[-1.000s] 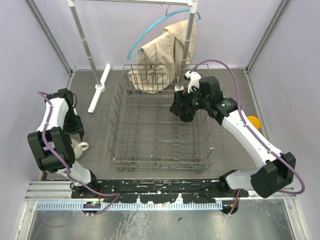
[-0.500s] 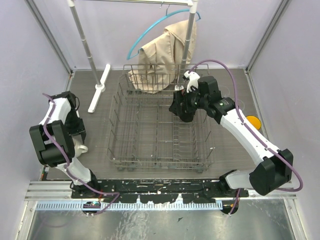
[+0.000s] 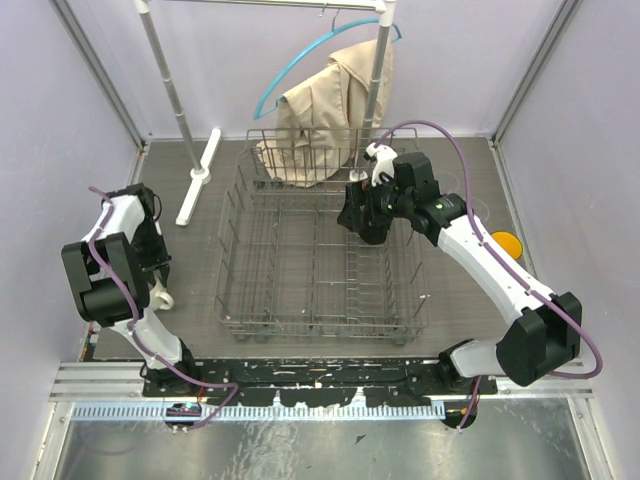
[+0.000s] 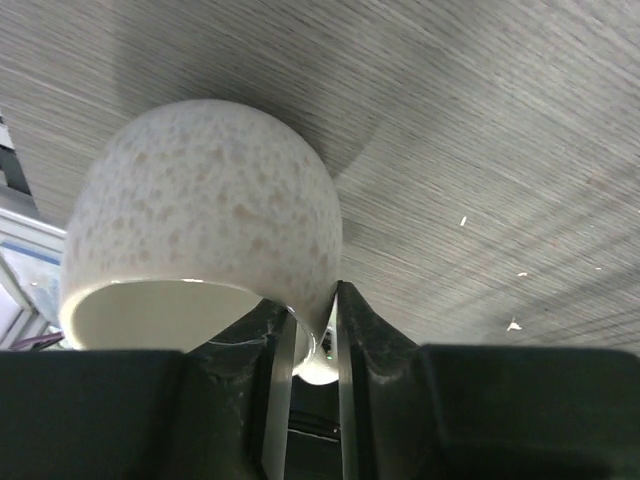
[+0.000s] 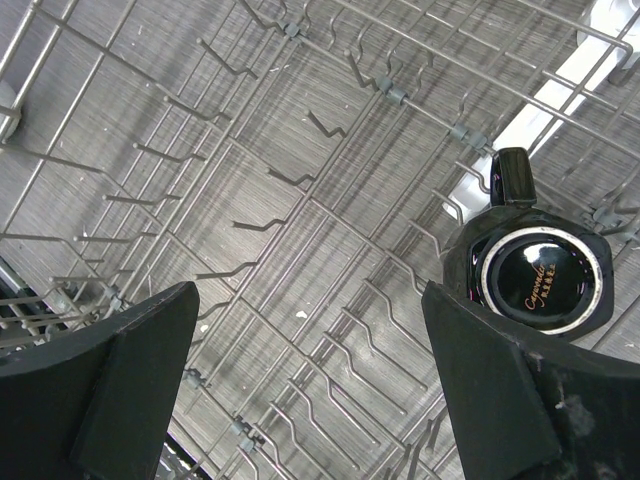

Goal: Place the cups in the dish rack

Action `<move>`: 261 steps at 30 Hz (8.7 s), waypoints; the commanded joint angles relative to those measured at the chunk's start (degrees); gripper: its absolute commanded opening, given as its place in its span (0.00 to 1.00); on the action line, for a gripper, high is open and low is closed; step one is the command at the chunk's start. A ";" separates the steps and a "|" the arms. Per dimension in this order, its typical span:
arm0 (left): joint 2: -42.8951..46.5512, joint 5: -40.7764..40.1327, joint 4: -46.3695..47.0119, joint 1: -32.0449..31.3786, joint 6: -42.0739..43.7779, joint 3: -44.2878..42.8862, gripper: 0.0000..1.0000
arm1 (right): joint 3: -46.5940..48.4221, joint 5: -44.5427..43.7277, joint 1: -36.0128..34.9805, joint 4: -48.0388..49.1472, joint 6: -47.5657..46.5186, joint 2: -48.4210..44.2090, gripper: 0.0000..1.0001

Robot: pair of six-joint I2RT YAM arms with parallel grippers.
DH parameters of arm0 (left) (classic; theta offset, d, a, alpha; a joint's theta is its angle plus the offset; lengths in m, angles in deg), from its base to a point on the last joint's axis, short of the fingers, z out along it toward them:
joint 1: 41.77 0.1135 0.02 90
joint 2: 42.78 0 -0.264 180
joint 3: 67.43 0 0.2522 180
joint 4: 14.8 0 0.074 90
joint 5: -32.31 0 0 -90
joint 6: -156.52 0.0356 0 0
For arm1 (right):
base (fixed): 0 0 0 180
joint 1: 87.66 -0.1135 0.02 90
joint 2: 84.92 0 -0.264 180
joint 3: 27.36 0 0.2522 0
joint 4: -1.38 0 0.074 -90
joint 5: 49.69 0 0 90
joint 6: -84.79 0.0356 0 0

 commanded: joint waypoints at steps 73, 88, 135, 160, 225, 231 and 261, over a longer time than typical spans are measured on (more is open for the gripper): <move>24.74 42.60 27.52 -29.42 -32.86 -32.65 0.00 | -3.82 38.95 -5.95 72.82 91.52 11.64 0.93; 29.82 45.37 47.53 -35.35 -28.83 -18.94 0.00 | -4.76 35.58 -8.13 86.21 105.07 17.46 0.60; 35.75 51.35 60.80 -37.31 -31.49 -5.27 0.00 | -2.08 28.64 -10.39 89.03 105.42 20.59 0.35; 35.06 50.49 60.94 -38.27 -29.99 -2.81 0.17 | -2.18 24.08 -10.66 82.66 99.15 18.20 0.01; 35.37 40.01 47.56 -37.75 -20.74 1.63 0.58 | -2.82 -6.18 -4.11 29.66 17.07 3.80 0.00; 36.48 36.34 45.99 -36.31 -19.49 3.34 0.61 | 0.59 -8.06 -5.90 26.98 12.77 8.34 0.00; 36.09 36.71 46.76 -30.25 -21.55 6.13 0.63 | 2.93 -12.62 -9.98 23.43 8.19 18.89 0.00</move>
